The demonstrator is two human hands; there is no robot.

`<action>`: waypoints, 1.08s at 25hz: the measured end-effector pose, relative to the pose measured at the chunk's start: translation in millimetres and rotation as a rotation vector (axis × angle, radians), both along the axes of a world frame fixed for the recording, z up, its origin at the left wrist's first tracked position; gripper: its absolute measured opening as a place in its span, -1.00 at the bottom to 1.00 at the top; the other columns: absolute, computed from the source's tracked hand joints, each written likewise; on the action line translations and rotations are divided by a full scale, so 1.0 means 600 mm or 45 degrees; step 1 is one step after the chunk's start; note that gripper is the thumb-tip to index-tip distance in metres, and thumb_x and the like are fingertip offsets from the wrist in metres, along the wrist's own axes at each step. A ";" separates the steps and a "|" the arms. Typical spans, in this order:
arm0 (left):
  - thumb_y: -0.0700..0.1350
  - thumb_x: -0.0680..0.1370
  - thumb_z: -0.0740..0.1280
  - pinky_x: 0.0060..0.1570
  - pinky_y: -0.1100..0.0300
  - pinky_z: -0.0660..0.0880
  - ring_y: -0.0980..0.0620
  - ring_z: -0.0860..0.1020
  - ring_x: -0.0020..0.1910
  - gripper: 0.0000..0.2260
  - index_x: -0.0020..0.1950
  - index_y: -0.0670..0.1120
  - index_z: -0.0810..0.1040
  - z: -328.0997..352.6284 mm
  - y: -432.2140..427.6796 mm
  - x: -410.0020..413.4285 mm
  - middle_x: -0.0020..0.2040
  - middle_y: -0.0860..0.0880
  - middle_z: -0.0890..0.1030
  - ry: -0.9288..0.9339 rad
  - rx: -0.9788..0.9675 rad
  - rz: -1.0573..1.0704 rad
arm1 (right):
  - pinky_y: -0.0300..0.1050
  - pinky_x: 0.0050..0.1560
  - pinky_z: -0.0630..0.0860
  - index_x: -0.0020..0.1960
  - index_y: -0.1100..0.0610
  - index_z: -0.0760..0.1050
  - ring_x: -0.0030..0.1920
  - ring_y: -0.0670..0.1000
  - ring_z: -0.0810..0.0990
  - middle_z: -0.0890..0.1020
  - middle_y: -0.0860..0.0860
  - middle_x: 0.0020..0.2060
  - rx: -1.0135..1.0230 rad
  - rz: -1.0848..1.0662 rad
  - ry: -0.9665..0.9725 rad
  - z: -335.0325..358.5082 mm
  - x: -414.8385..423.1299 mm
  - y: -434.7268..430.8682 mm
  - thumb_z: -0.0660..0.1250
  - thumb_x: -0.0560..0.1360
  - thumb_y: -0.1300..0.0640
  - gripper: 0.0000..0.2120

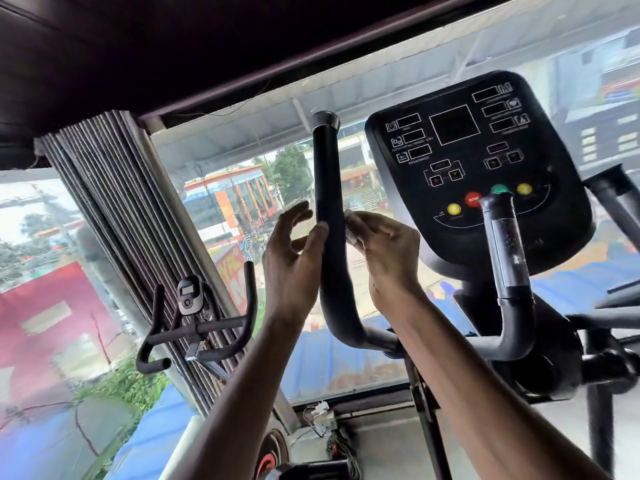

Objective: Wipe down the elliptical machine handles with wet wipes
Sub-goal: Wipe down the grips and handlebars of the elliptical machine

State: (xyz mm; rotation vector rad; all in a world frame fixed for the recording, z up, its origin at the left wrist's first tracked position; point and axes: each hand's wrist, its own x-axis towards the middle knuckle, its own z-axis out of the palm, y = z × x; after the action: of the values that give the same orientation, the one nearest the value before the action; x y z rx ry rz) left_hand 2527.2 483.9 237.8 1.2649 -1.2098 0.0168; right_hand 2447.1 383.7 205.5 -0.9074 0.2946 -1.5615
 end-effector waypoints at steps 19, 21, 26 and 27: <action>-0.18 0.60 0.42 -0.26 0.29 0.55 0.17 0.64 -0.28 -0.80 0.19 0.03 0.65 0.050 -0.037 0.003 0.03 0.15 0.71 0.011 0.001 0.007 | -0.03 -0.08 0.68 -0.07 0.25 0.74 -0.30 -0.18 0.68 0.72 -0.06 -0.33 -0.383 -0.414 0.184 0.176 0.023 -0.138 0.55 0.51 0.20 -0.90; -0.19 0.60 0.42 -0.27 0.29 0.55 0.17 0.64 -0.29 -0.80 0.20 0.02 0.64 0.047 -0.037 0.000 0.03 0.14 0.70 0.020 -0.014 -0.005 | 0.08 -0.04 0.70 -0.06 0.20 0.75 -0.26 -0.15 0.71 0.73 -0.08 -0.30 -0.439 -0.461 0.204 0.168 0.023 -0.138 0.55 0.50 0.16 -0.90; -0.13 0.60 0.43 -0.22 0.22 0.56 0.17 0.63 -0.28 -0.81 0.20 0.05 0.63 0.042 -0.043 0.003 0.06 0.13 0.69 0.025 -0.032 -0.034 | -0.01 -0.03 0.66 -0.04 0.14 0.75 -0.16 -0.09 0.69 0.75 -0.02 -0.15 -0.852 -0.969 0.390 0.204 0.022 -0.135 0.52 0.51 0.10 -0.90; -0.11 0.60 0.43 -0.22 0.24 0.54 0.18 0.63 -0.28 -0.81 0.20 0.05 0.63 0.041 -0.043 0.004 0.06 0.14 0.69 0.027 -0.036 -0.042 | -0.06 -0.05 0.65 -0.05 0.16 0.75 -0.15 -0.08 0.68 0.74 0.00 -0.14 -1.018 -1.044 0.470 0.209 0.021 -0.132 0.52 0.51 0.16 -0.92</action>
State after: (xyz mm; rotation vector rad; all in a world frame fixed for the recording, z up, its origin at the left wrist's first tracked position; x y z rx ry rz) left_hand 2529.9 458.0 262.4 1.2175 -1.2082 -0.0038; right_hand 2459.9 304.3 330.7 -1.8678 0.3252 -2.3217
